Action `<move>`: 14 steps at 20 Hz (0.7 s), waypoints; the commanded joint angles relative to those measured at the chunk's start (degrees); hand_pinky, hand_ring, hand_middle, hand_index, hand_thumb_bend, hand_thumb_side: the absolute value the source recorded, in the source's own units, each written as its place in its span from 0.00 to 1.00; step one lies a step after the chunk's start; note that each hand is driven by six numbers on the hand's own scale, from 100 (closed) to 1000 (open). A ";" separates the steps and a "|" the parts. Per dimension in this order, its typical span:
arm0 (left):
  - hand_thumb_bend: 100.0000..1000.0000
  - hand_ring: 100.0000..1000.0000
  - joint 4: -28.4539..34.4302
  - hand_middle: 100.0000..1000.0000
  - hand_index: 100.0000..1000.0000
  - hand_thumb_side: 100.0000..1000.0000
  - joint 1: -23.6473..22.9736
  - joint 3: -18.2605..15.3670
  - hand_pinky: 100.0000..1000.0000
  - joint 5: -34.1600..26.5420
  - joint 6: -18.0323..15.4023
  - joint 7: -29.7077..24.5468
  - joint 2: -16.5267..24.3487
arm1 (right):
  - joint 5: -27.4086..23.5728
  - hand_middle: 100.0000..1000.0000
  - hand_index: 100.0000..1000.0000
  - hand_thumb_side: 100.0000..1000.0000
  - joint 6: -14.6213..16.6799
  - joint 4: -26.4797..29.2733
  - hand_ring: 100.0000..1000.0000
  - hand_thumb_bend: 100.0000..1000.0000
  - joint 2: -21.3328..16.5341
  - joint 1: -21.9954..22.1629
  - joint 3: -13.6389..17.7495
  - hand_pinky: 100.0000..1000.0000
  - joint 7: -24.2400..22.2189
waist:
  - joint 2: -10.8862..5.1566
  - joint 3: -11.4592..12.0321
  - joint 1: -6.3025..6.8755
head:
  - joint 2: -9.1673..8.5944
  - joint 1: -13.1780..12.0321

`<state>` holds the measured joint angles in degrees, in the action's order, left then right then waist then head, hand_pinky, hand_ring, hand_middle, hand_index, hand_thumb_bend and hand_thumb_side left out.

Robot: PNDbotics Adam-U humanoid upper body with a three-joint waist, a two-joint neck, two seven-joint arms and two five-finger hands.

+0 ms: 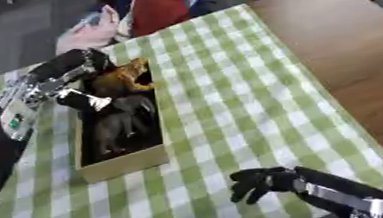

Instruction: Pick up objects on the table and place them in the box.

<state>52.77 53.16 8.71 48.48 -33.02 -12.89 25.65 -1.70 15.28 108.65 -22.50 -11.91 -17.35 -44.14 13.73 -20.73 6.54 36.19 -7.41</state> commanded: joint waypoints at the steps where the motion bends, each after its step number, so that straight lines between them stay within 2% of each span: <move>1: 0.00 0.56 0.38 0.58 0.77 0.25 0.67 -0.15 0.65 1.20 -0.77 -1.99 1.20 | 0.19 0.76 0.93 0.34 0.16 0.42 1.00 0.00 -0.29 -0.32 0.17 0.74 -0.02 | -0.96 0.37 -0.75 | -0.38 0.23; 3: 0.00 0.60 0.45 0.64 0.80 0.31 0.48 -0.39 0.68 1.47 -1.20 -3.22 1.42 | 0.16 0.76 0.93 0.34 0.18 0.41 1.00 0.00 -0.30 -0.20 0.20 0.74 0.01 | -1.08 0.80 -0.93 | -0.31 0.32; 5: 0.04 0.63 0.71 0.68 0.81 0.38 0.31 -0.69 0.70 1.33 -1.29 -3.87 1.72 | 0.11 0.76 0.93 0.34 0.21 0.41 1.00 0.00 -0.31 -0.11 0.24 0.74 0.03 | -1.20 1.18 -1.08 | -0.27 0.40; 7: 0.14 0.68 1.12 0.71 0.82 0.49 0.12 -0.90 0.73 0.72 -1.43 -4.19 2.06 | 0.04 0.76 0.93 0.34 0.23 0.42 1.00 0.00 -0.34 -0.01 0.29 0.74 0.07 | -1.37 1.60 -1.25 | -0.18 0.49; 11: 0.25 0.71 2.27 0.73 0.82 0.62 -0.22 -1.27 0.74 -1.75 -1.37 -4.58 2.88 | -0.09 0.76 0.93 0.34 0.26 0.39 1.00 0.00 -0.35 0.22 0.38 0.74 0.11 | -1.71 2.45 -1.57 | -0.01 0.65; 14: 0.26 0.70 3.51 0.72 0.82 0.65 -0.59 -1.50 0.74 -4.65 -1.12 -5.21 3.57 | -0.22 0.76 0.93 0.33 0.26 0.36 1.00 0.00 -0.37 0.42 0.48 0.74 0.20 | -2.02 3.20 -1.82 | 0.17 0.84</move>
<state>54.86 51.79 8.02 45.09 -34.18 -17.73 26.99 -1.67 15.38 108.64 -22.49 -11.17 -17.32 -44.04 12.86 -17.48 5.08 36.22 -6.82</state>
